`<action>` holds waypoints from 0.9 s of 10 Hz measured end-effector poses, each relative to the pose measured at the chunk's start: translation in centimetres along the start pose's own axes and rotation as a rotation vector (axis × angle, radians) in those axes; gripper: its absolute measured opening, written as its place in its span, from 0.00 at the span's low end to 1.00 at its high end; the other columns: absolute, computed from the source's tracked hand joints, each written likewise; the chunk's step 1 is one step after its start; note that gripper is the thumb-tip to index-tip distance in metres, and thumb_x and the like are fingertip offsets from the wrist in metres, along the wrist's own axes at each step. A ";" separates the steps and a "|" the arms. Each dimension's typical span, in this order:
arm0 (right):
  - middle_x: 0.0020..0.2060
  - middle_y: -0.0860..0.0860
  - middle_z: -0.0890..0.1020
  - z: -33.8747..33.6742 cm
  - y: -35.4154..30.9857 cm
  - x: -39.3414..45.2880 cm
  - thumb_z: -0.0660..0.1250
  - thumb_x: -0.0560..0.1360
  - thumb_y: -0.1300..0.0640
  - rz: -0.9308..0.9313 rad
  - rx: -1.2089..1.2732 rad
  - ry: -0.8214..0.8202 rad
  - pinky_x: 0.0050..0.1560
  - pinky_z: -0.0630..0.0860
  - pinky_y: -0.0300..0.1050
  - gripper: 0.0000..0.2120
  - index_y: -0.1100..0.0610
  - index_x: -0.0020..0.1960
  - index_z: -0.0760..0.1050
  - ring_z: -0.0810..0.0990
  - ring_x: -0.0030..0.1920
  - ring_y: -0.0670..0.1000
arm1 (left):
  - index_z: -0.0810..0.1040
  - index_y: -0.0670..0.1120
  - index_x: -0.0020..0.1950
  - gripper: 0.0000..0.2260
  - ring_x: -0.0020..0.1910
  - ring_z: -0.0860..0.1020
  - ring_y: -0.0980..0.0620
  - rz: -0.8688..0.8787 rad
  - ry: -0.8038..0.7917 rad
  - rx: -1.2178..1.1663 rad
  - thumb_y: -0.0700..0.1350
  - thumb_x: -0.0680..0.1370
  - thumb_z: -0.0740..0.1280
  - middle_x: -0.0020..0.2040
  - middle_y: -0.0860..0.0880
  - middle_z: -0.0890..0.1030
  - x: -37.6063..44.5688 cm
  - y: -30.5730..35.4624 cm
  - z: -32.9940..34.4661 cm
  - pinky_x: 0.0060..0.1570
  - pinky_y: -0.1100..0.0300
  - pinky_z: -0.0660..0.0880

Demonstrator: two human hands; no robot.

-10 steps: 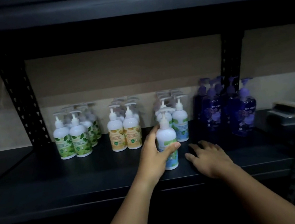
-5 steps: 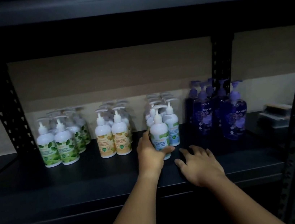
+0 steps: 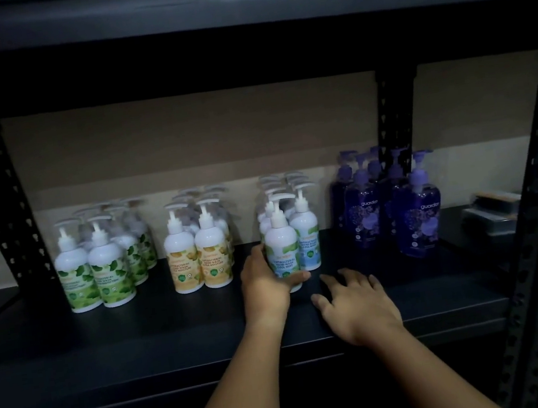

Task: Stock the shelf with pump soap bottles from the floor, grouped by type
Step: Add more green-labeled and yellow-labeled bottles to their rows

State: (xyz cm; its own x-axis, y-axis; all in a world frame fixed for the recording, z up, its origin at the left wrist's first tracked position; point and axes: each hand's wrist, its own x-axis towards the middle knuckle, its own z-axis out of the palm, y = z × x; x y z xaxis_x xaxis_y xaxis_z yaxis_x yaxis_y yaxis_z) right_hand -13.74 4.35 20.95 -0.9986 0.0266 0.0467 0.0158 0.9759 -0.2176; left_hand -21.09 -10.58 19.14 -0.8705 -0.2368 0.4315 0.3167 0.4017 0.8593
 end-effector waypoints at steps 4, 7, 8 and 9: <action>0.82 0.55 0.56 -0.1 0.0 -0.1 0.48 0.84 0.38 -0.001 0.009 0.015 0.81 0.45 0.57 0.30 0.47 0.82 0.56 0.51 0.82 0.55 | 0.74 0.53 0.58 0.32 0.57 0.82 0.48 -0.026 -0.069 -0.065 0.39 0.61 0.86 0.58 0.47 0.82 -0.4 0.1 -0.7 0.59 0.51 0.81; 0.82 0.55 0.56 -0.2 -0.1 -0.2 0.48 0.83 0.38 0.003 0.006 0.008 0.81 0.45 0.57 0.30 0.47 0.82 0.56 0.51 0.82 0.55 | 0.75 0.52 0.60 0.33 0.57 0.82 0.49 -0.049 -0.082 -0.068 0.38 0.61 0.86 0.59 0.47 0.82 -0.6 0.2 -1.0 0.60 0.49 0.81; 0.82 0.55 0.56 -0.1 -0.1 -0.2 0.48 0.83 0.38 0.003 0.005 0.009 0.81 0.45 0.57 0.30 0.47 0.82 0.56 0.51 0.82 0.55 | 0.76 0.51 0.60 0.32 0.57 0.82 0.49 -0.043 -0.084 -0.052 0.38 0.61 0.86 0.58 0.47 0.82 -0.7 0.3 -1.0 0.60 0.49 0.81; 0.82 0.55 0.56 -0.2 -0.1 -0.3 0.48 0.83 0.38 -0.002 0.006 0.009 0.81 0.46 0.57 0.30 0.47 0.82 0.56 0.52 0.82 0.55 | 0.76 0.50 0.61 0.32 0.57 0.82 0.49 -0.051 -0.087 -0.048 0.38 0.62 0.86 0.58 0.47 0.83 -0.8 0.5 -1.1 0.60 0.50 0.81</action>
State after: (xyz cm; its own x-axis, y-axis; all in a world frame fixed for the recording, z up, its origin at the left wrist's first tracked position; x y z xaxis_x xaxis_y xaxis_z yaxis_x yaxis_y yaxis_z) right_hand -13.43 4.32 21.15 -0.9981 0.0268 0.0554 0.0138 0.9747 -0.2233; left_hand -19.83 -11.13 19.47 -0.9147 -0.1778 0.3629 0.2866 0.3475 0.8928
